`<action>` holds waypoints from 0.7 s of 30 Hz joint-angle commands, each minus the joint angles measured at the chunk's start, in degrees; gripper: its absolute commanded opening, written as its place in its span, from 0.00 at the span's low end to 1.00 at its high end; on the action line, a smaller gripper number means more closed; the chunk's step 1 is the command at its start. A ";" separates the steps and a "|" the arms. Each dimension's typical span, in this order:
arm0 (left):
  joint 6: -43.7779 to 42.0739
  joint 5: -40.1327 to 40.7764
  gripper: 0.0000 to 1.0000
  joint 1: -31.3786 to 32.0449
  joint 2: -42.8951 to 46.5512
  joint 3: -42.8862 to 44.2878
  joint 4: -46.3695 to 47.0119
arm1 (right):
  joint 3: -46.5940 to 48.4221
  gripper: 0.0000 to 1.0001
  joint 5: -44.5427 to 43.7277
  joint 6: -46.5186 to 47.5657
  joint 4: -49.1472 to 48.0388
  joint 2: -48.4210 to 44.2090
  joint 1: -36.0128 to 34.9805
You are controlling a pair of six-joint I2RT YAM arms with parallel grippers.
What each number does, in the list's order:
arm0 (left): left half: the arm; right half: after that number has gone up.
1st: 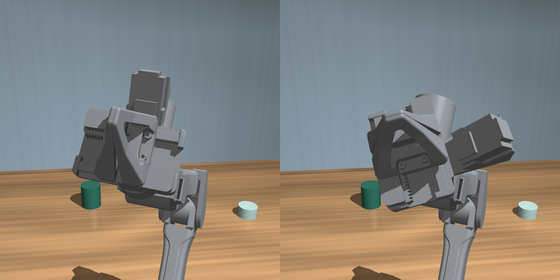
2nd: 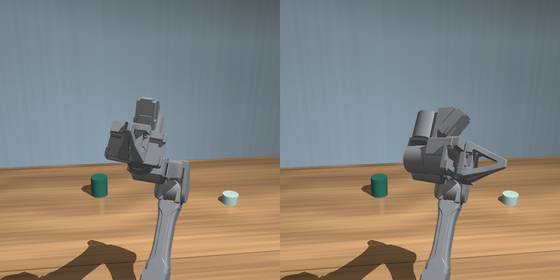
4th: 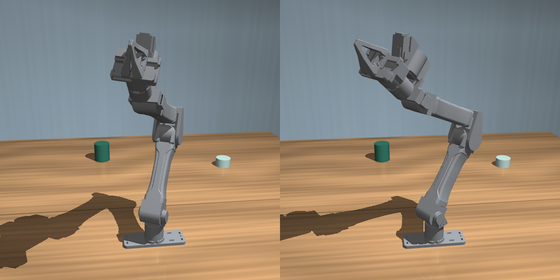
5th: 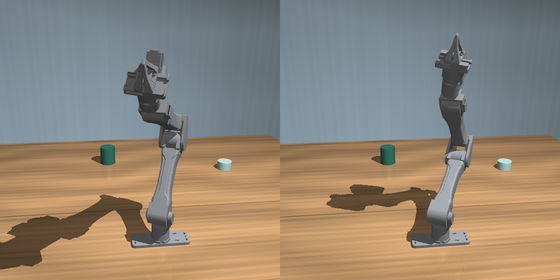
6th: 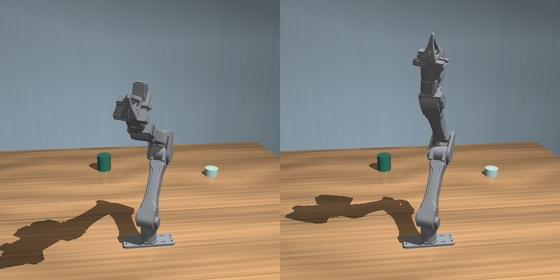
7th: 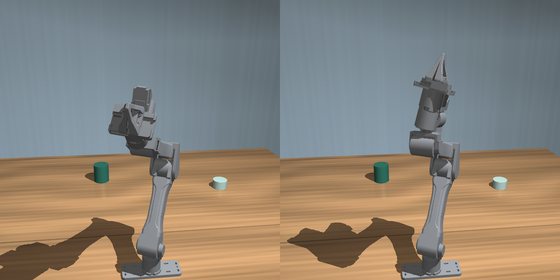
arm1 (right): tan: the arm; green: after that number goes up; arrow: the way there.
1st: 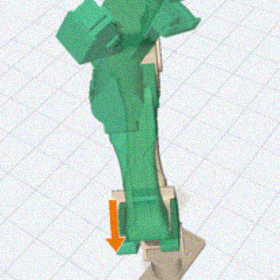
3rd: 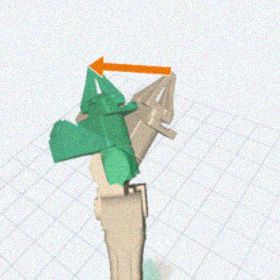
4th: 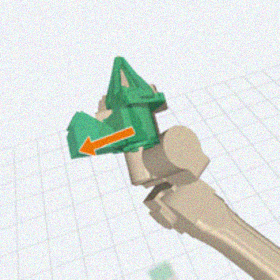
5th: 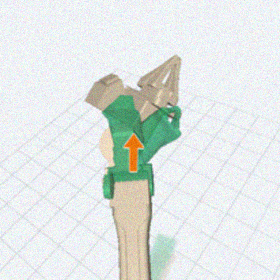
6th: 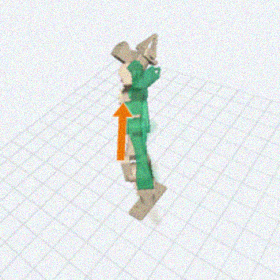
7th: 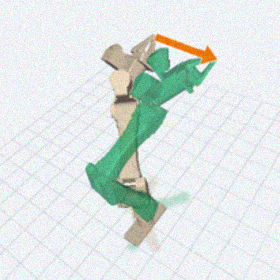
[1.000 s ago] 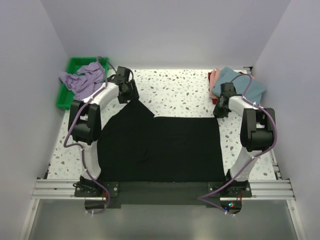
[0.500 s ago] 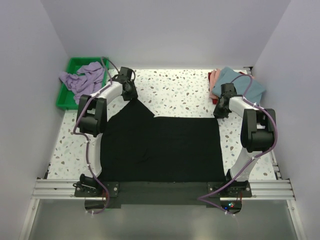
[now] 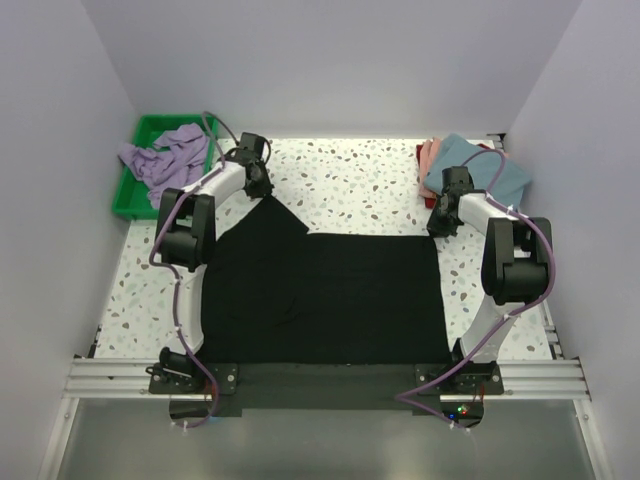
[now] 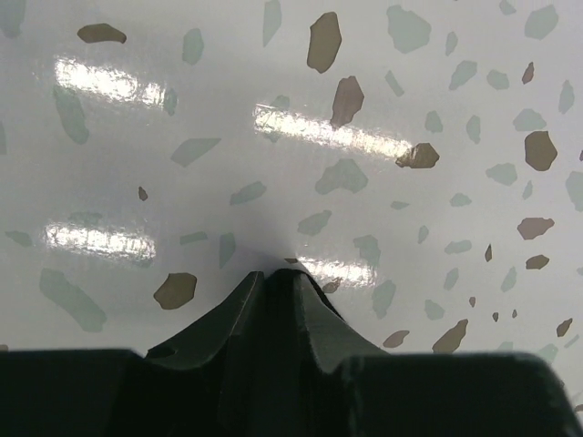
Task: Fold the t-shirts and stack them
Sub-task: Fold the tshirt
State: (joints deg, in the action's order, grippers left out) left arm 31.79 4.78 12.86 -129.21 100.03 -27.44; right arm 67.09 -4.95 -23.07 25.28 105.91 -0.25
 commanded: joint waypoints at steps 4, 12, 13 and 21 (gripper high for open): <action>-2.08 -0.20 0.14 -0.47 -2.89 2.19 0.63 | -1.26 0.04 0.91 0.39 3.20 0.00 0.07; -4.01 -1.87 0.00 -0.47 -3.95 2.19 2.12 | 0.14 0.00 1.08 0.57 4.86 -1.05 -0.01; -4.28 -2.14 0.00 -0.47 -3.95 2.19 2.30 | 0.93 0.00 0.91 0.57 5.30 -1.05 -0.01; -5.60 -3.46 0.00 -1.08 -2.54 3.77 5.73 | 7.43 0.00 0.47 1.10 9.52 -1.23 -0.19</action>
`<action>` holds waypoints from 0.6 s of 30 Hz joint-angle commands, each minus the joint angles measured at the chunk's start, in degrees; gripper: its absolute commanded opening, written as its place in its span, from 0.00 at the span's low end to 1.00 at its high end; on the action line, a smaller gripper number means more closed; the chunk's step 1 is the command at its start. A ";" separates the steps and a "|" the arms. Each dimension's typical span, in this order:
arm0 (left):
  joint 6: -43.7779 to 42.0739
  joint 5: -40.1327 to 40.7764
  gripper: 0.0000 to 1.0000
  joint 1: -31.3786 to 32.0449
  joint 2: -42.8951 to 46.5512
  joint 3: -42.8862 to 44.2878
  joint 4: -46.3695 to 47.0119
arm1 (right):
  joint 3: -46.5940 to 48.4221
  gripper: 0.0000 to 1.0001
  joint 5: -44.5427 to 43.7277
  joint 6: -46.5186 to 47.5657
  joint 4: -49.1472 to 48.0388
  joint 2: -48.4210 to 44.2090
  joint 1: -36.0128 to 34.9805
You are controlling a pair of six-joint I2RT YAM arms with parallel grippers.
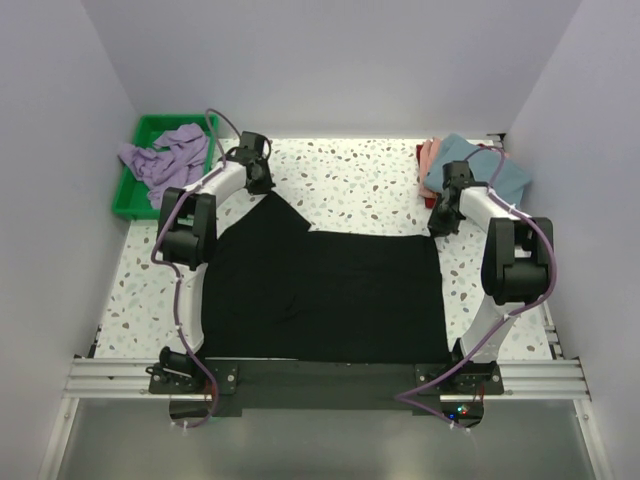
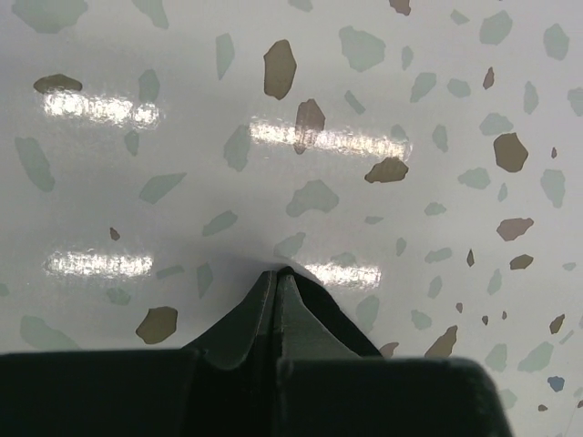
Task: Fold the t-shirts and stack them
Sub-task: Fold the tshirt
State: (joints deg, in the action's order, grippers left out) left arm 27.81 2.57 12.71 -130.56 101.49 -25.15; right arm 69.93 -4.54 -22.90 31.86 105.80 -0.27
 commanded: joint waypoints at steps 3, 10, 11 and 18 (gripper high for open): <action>-1.62 -2.30 0.00 -1.63 -1.89 4.76 3.44 | 9.16 0.00 -1.08 1.53 5.05 0.37 -0.17; -1.27 -6.08 0.00 -4.36 -3.73 12.13 5.28 | 20.49 0.00 -1.27 2.77 8.13 5.03 -0.08; -1.27 -7.82 0.00 -4.80 -4.17 13.45 5.46 | 21.73 0.00 -1.27 2.94 8.31 6.42 -0.17; -3.38 -12.67 0.00 -6.29 -2.34 17.35 8.17 | 28.50 0.00 -0.30 3.56 9.81 9.43 -0.08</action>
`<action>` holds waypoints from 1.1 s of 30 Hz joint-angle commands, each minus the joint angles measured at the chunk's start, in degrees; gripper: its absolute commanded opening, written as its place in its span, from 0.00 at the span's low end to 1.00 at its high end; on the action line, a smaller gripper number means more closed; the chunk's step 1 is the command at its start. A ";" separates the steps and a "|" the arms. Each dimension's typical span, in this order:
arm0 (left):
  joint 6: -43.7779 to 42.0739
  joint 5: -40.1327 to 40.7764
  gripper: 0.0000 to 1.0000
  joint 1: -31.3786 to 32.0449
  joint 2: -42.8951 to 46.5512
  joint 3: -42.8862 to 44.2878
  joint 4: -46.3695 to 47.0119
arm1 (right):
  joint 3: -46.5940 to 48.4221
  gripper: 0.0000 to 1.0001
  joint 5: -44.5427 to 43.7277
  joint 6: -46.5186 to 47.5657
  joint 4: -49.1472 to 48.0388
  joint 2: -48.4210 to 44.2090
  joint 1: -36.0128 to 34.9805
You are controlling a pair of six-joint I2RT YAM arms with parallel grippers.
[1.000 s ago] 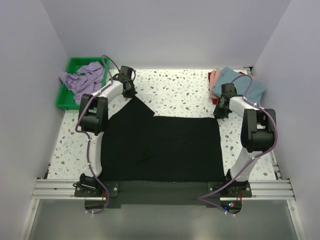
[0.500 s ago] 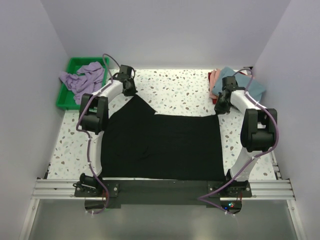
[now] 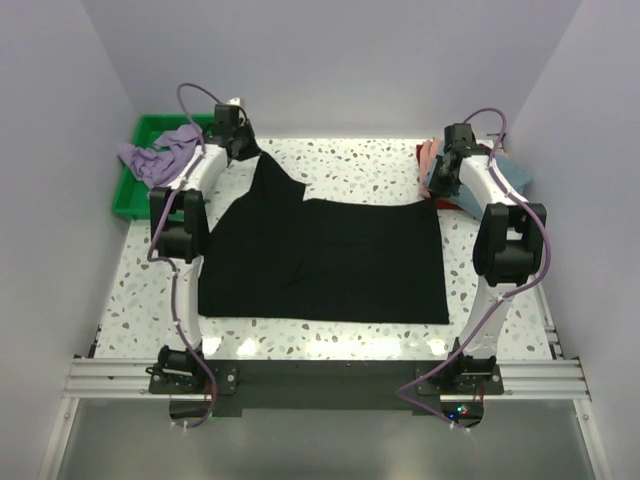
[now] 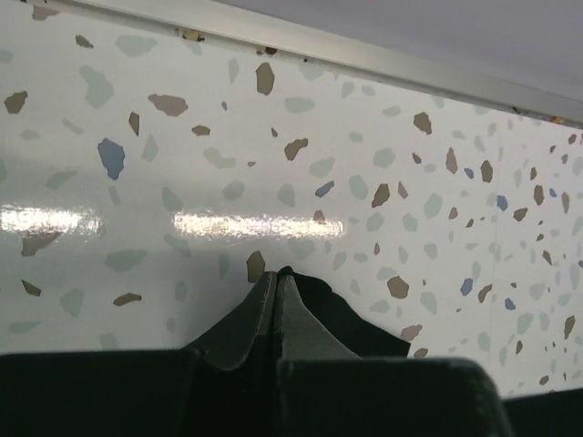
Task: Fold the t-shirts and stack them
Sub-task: Fold the tshirt
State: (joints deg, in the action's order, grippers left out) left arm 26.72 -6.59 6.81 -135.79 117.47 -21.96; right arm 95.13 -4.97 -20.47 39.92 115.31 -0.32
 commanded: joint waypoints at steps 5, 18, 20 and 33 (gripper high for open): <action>-5.00 -6.15 0.00 -0.39 17.64 -18.30 13.33 | 1.11 0.00 1.71 1.75 0.86 -2.27 -0.04; -5.98 -3.17 0.00 -0.30 45.34 -52.95 13.61 | -12.24 0.00 2.95 1.49 -0.37 -12.29 -0.47; -5.28 -3.34 0.00 -0.22 48.06 -56.29 12.64 | -14.70 0.00 2.25 1.22 -0.37 -13.44 -0.56; 0.35 -0.27 0.00 -0.13 65.55 -71.41 4.91 | -24.38 0.00 -1.45 -0.45 2.26 -21.61 -0.65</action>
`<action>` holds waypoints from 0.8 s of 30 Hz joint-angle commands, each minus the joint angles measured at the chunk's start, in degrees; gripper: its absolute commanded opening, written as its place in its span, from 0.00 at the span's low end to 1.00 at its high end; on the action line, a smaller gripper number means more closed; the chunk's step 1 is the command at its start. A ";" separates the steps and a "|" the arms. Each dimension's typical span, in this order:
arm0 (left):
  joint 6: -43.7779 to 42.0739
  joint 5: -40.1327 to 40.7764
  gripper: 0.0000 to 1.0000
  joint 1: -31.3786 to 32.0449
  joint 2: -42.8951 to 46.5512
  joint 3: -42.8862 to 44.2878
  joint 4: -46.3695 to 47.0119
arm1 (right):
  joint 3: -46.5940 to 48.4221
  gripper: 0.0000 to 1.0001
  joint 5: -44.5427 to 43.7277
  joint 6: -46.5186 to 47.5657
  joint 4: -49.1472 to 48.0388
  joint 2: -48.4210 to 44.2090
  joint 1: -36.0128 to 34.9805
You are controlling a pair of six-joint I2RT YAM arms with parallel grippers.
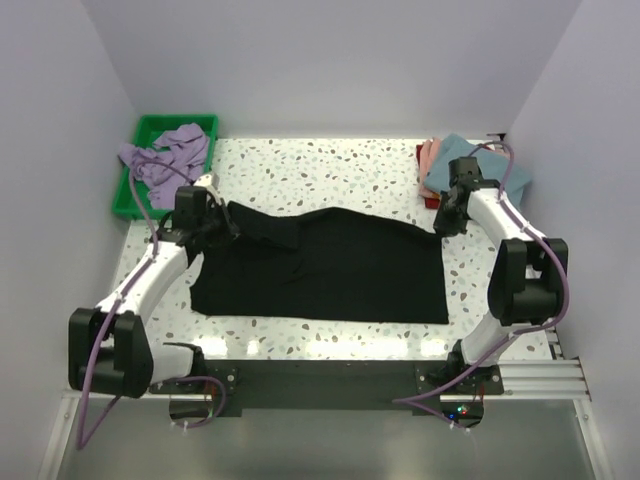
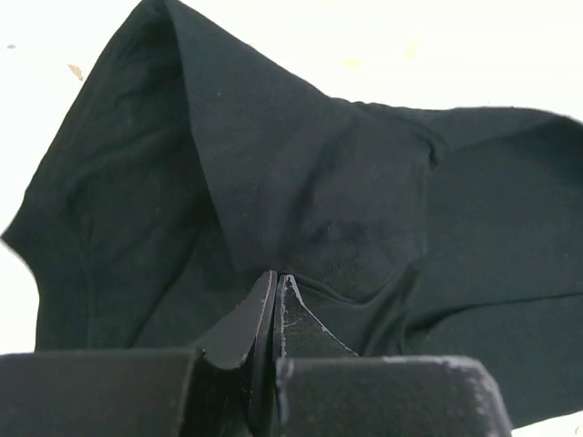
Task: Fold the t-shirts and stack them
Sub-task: Fold the tshirt
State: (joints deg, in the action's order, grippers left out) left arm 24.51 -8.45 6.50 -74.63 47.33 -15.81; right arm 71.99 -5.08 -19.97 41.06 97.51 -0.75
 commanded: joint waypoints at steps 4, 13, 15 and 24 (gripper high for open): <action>5.36 1.94 0.00 0.18 10.36 -3.64 -3.43 | -3.51 0.00 -0.63 -1.30 1.48 -5.93 -0.21; 9.76 2.91 0.00 0.18 19.07 -6.63 -8.70 | -7.56 0.00 -0.54 -1.13 2.01 -10.24 -0.21; 10.99 3.09 0.00 0.18 20.48 -6.99 -10.02 | -8.17 0.00 -0.46 -1.04 2.10 -10.76 -0.21; 15.13 4.49 0.00 0.18 27.96 -6.20 -14.68 | -9.49 0.00 -2.12 -1.13 3.41 -12.35 -0.21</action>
State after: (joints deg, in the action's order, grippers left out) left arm 37.34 -5.37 6.50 -48.21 40.49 -28.69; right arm 62.74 -5.17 -20.53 43.33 88.23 -0.75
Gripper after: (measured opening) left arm 0.018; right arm 0.043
